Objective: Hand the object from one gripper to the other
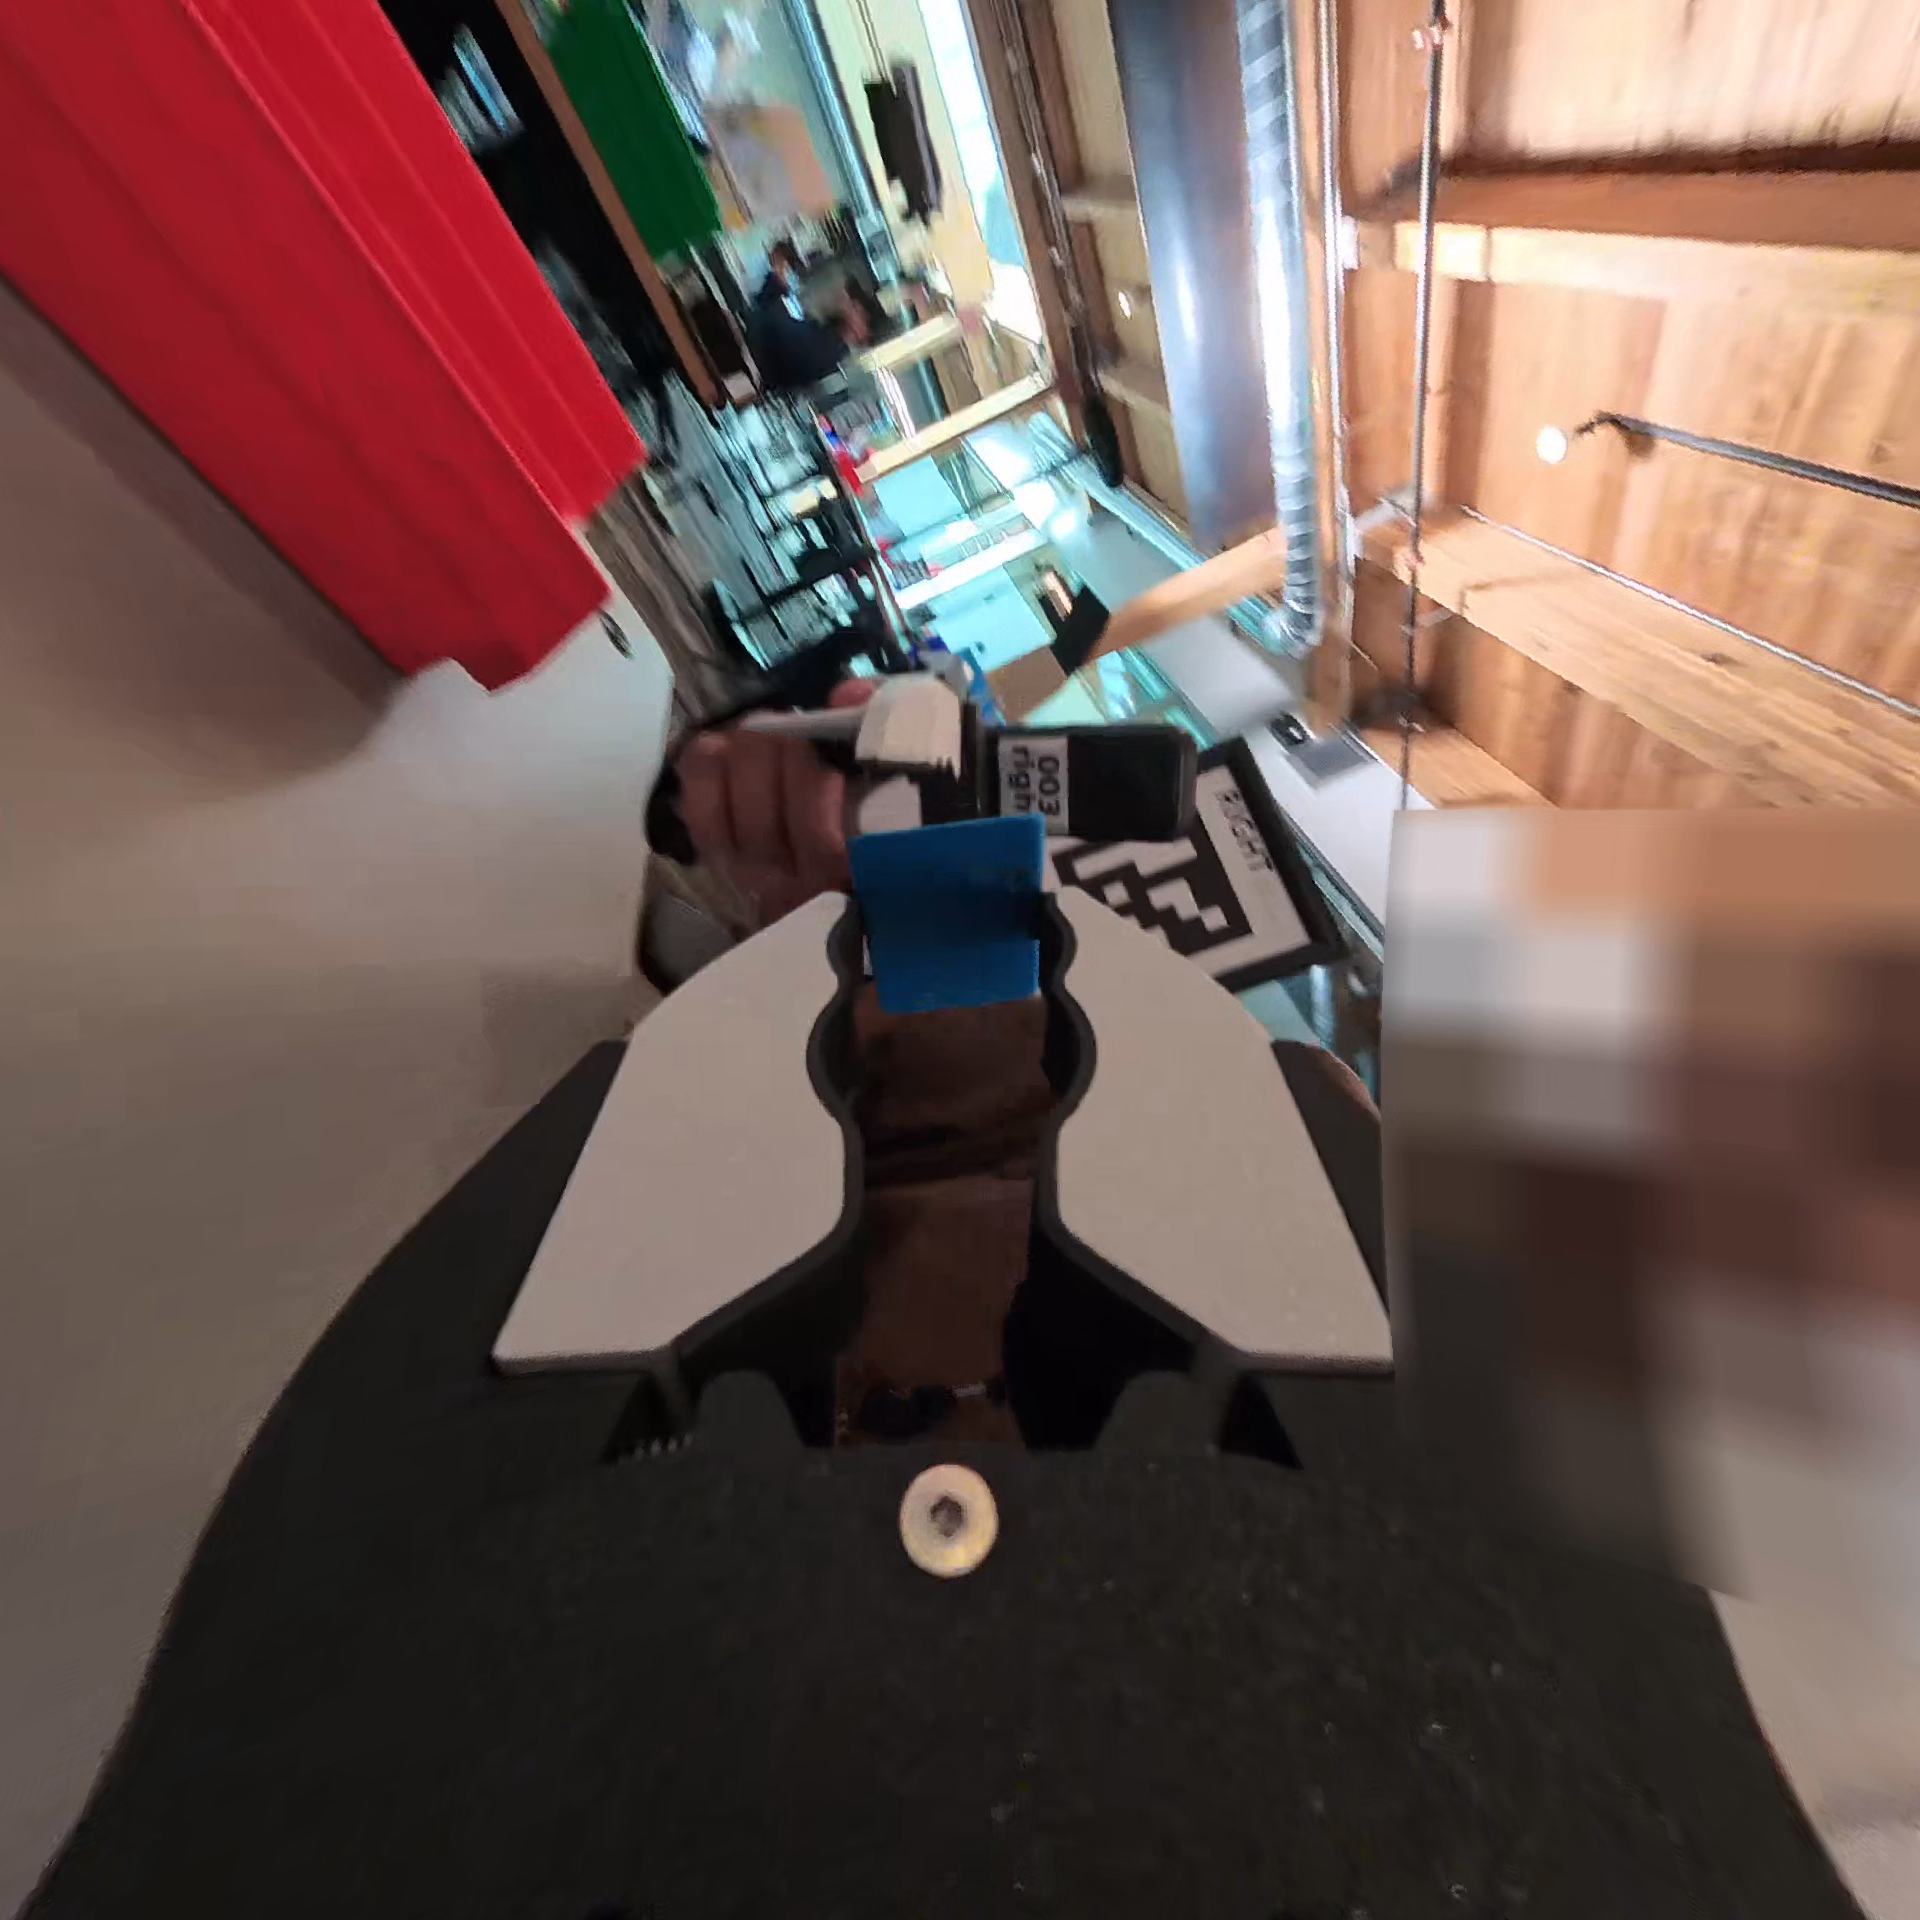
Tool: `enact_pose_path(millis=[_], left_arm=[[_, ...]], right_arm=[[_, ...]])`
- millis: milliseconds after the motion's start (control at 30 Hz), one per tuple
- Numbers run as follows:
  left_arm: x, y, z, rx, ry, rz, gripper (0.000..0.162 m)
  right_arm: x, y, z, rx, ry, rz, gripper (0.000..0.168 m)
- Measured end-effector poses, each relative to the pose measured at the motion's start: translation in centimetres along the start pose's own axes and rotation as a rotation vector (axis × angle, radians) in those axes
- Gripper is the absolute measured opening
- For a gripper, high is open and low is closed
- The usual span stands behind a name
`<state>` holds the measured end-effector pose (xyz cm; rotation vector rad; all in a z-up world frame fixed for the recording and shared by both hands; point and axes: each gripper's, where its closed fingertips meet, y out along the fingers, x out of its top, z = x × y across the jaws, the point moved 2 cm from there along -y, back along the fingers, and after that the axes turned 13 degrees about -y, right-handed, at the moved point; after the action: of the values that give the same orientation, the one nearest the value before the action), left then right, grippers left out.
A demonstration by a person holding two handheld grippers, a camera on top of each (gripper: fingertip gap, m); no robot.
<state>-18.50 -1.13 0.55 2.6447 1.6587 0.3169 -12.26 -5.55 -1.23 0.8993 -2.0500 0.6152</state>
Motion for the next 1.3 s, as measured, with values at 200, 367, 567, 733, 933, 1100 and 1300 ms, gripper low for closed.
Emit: enact_pose_path(millis=[200,367,567,733,933,1100,1300], left_arm=[[-2.4,3.4,1.3,0.013,0.001,0.140,0.032],[-3.1,4.7,1.8,-0.066,-0.085,0.157,0.032],[-4.5,2.6,2.7,-0.020,-0.013,0.013,0.054],[-9.2,1.3,3.6,0.129,0.126,-0.167,0.056],[-12.7,-0.3,8.6,0.468,0.359,-0.270,0.052],[-12.9,0.5,9.4,0.515,0.412,-0.216,0.049],[-13.5,0.9,10.6,0.581,0.443,-0.177,0.048]], right_arm=[[1.1,1.0,0.5,0.116,0.033,-0.070,0.059],[0.5,0.8,1.4,0.131,0.040,-0.085,0.045],[0.5,-2.0,-0.4,0.070,0.082,-0.096,0.044],[0.3,-8.2,-9.0,-0.162,0.079,0.011,0.044],[-7.5,-15.1,-22.1,-0.518,0.265,0.337,0.044],[-20.3,-15.4,-25.8,-0.521,0.580,0.740,0.044],[-31.3,-13.2,-24.8,-0.453,0.818,1.042,0.045]])
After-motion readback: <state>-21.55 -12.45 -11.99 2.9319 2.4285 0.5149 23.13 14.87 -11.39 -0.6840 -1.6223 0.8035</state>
